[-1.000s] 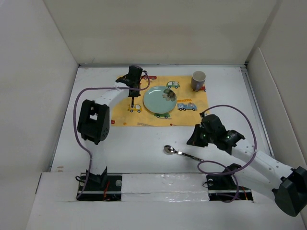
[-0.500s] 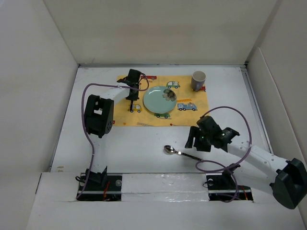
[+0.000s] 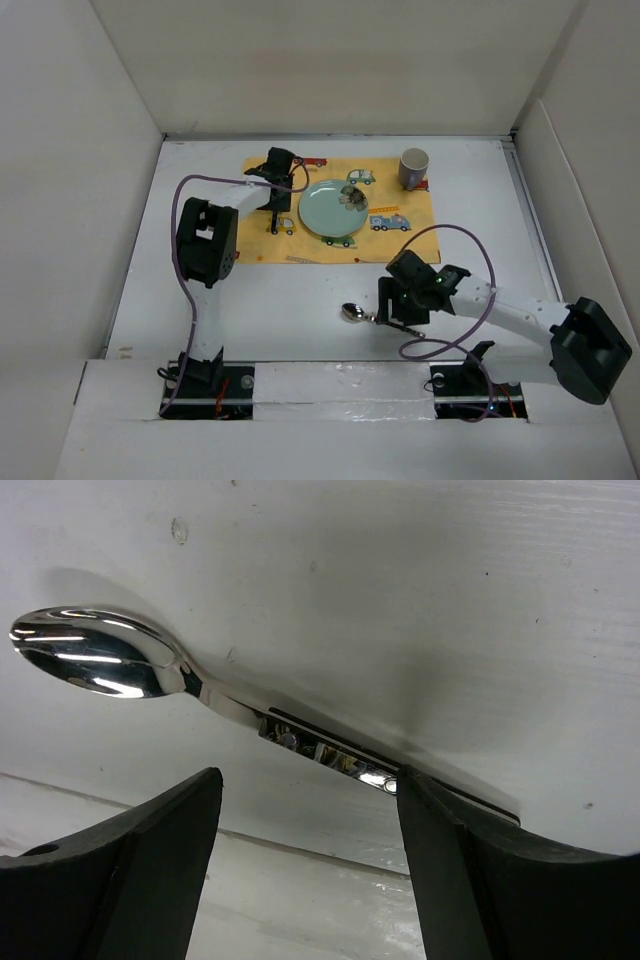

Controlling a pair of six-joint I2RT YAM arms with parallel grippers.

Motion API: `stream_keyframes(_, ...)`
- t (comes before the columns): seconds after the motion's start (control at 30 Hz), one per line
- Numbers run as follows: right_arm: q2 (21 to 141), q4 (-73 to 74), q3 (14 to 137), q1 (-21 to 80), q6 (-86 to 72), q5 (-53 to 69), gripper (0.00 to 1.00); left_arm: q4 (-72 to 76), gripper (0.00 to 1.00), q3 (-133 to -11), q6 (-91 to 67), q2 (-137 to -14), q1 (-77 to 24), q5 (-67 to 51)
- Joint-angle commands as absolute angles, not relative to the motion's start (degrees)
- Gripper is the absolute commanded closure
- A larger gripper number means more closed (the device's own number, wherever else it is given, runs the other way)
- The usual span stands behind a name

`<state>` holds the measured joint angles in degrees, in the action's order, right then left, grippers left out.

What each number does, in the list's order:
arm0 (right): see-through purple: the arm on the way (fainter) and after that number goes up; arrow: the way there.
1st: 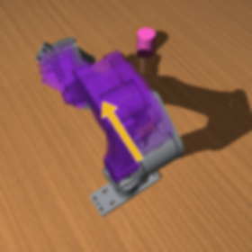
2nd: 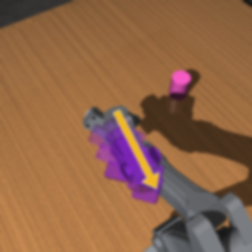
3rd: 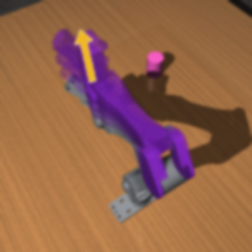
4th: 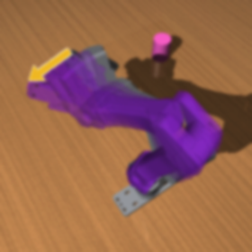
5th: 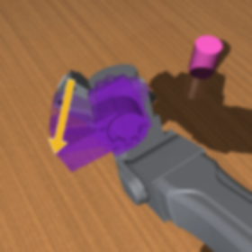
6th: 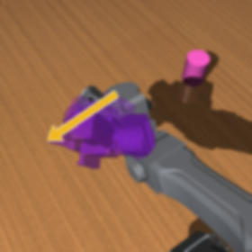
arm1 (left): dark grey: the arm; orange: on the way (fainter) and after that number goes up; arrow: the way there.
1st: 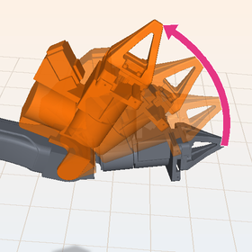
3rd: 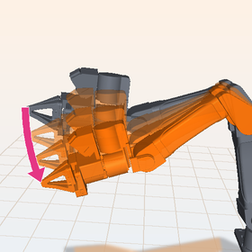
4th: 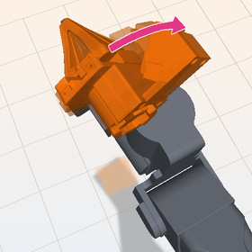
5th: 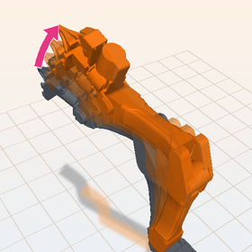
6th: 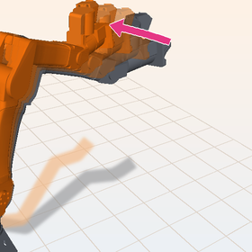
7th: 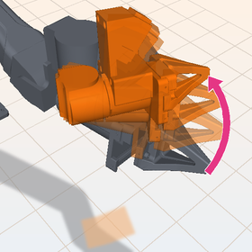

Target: Set the dinner table for one person

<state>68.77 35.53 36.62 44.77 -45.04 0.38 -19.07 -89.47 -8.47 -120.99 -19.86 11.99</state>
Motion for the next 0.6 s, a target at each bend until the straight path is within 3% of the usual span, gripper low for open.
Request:
stream_keyframes(0.0,70.57,33.75,38.67,45.26,-43.6,-1.31,0.24,-19.86,0.6,-89.73,-9.4,-115.32,-20.04,13.53)
stream_keyframes(0.37,79.71,35.16,42.09,49.04,-43.07,-4.13,0.28,-26.19,0.48,-97.12,-14.06,-104.87,-20.04,11.08)
stream_keyframes(0.57,83.67,36.04,44.12,51.15,-44.38,-5.01,0.56,-23.91,0.49,-91.77,-16.43,-96.78,-20.04,5.81)
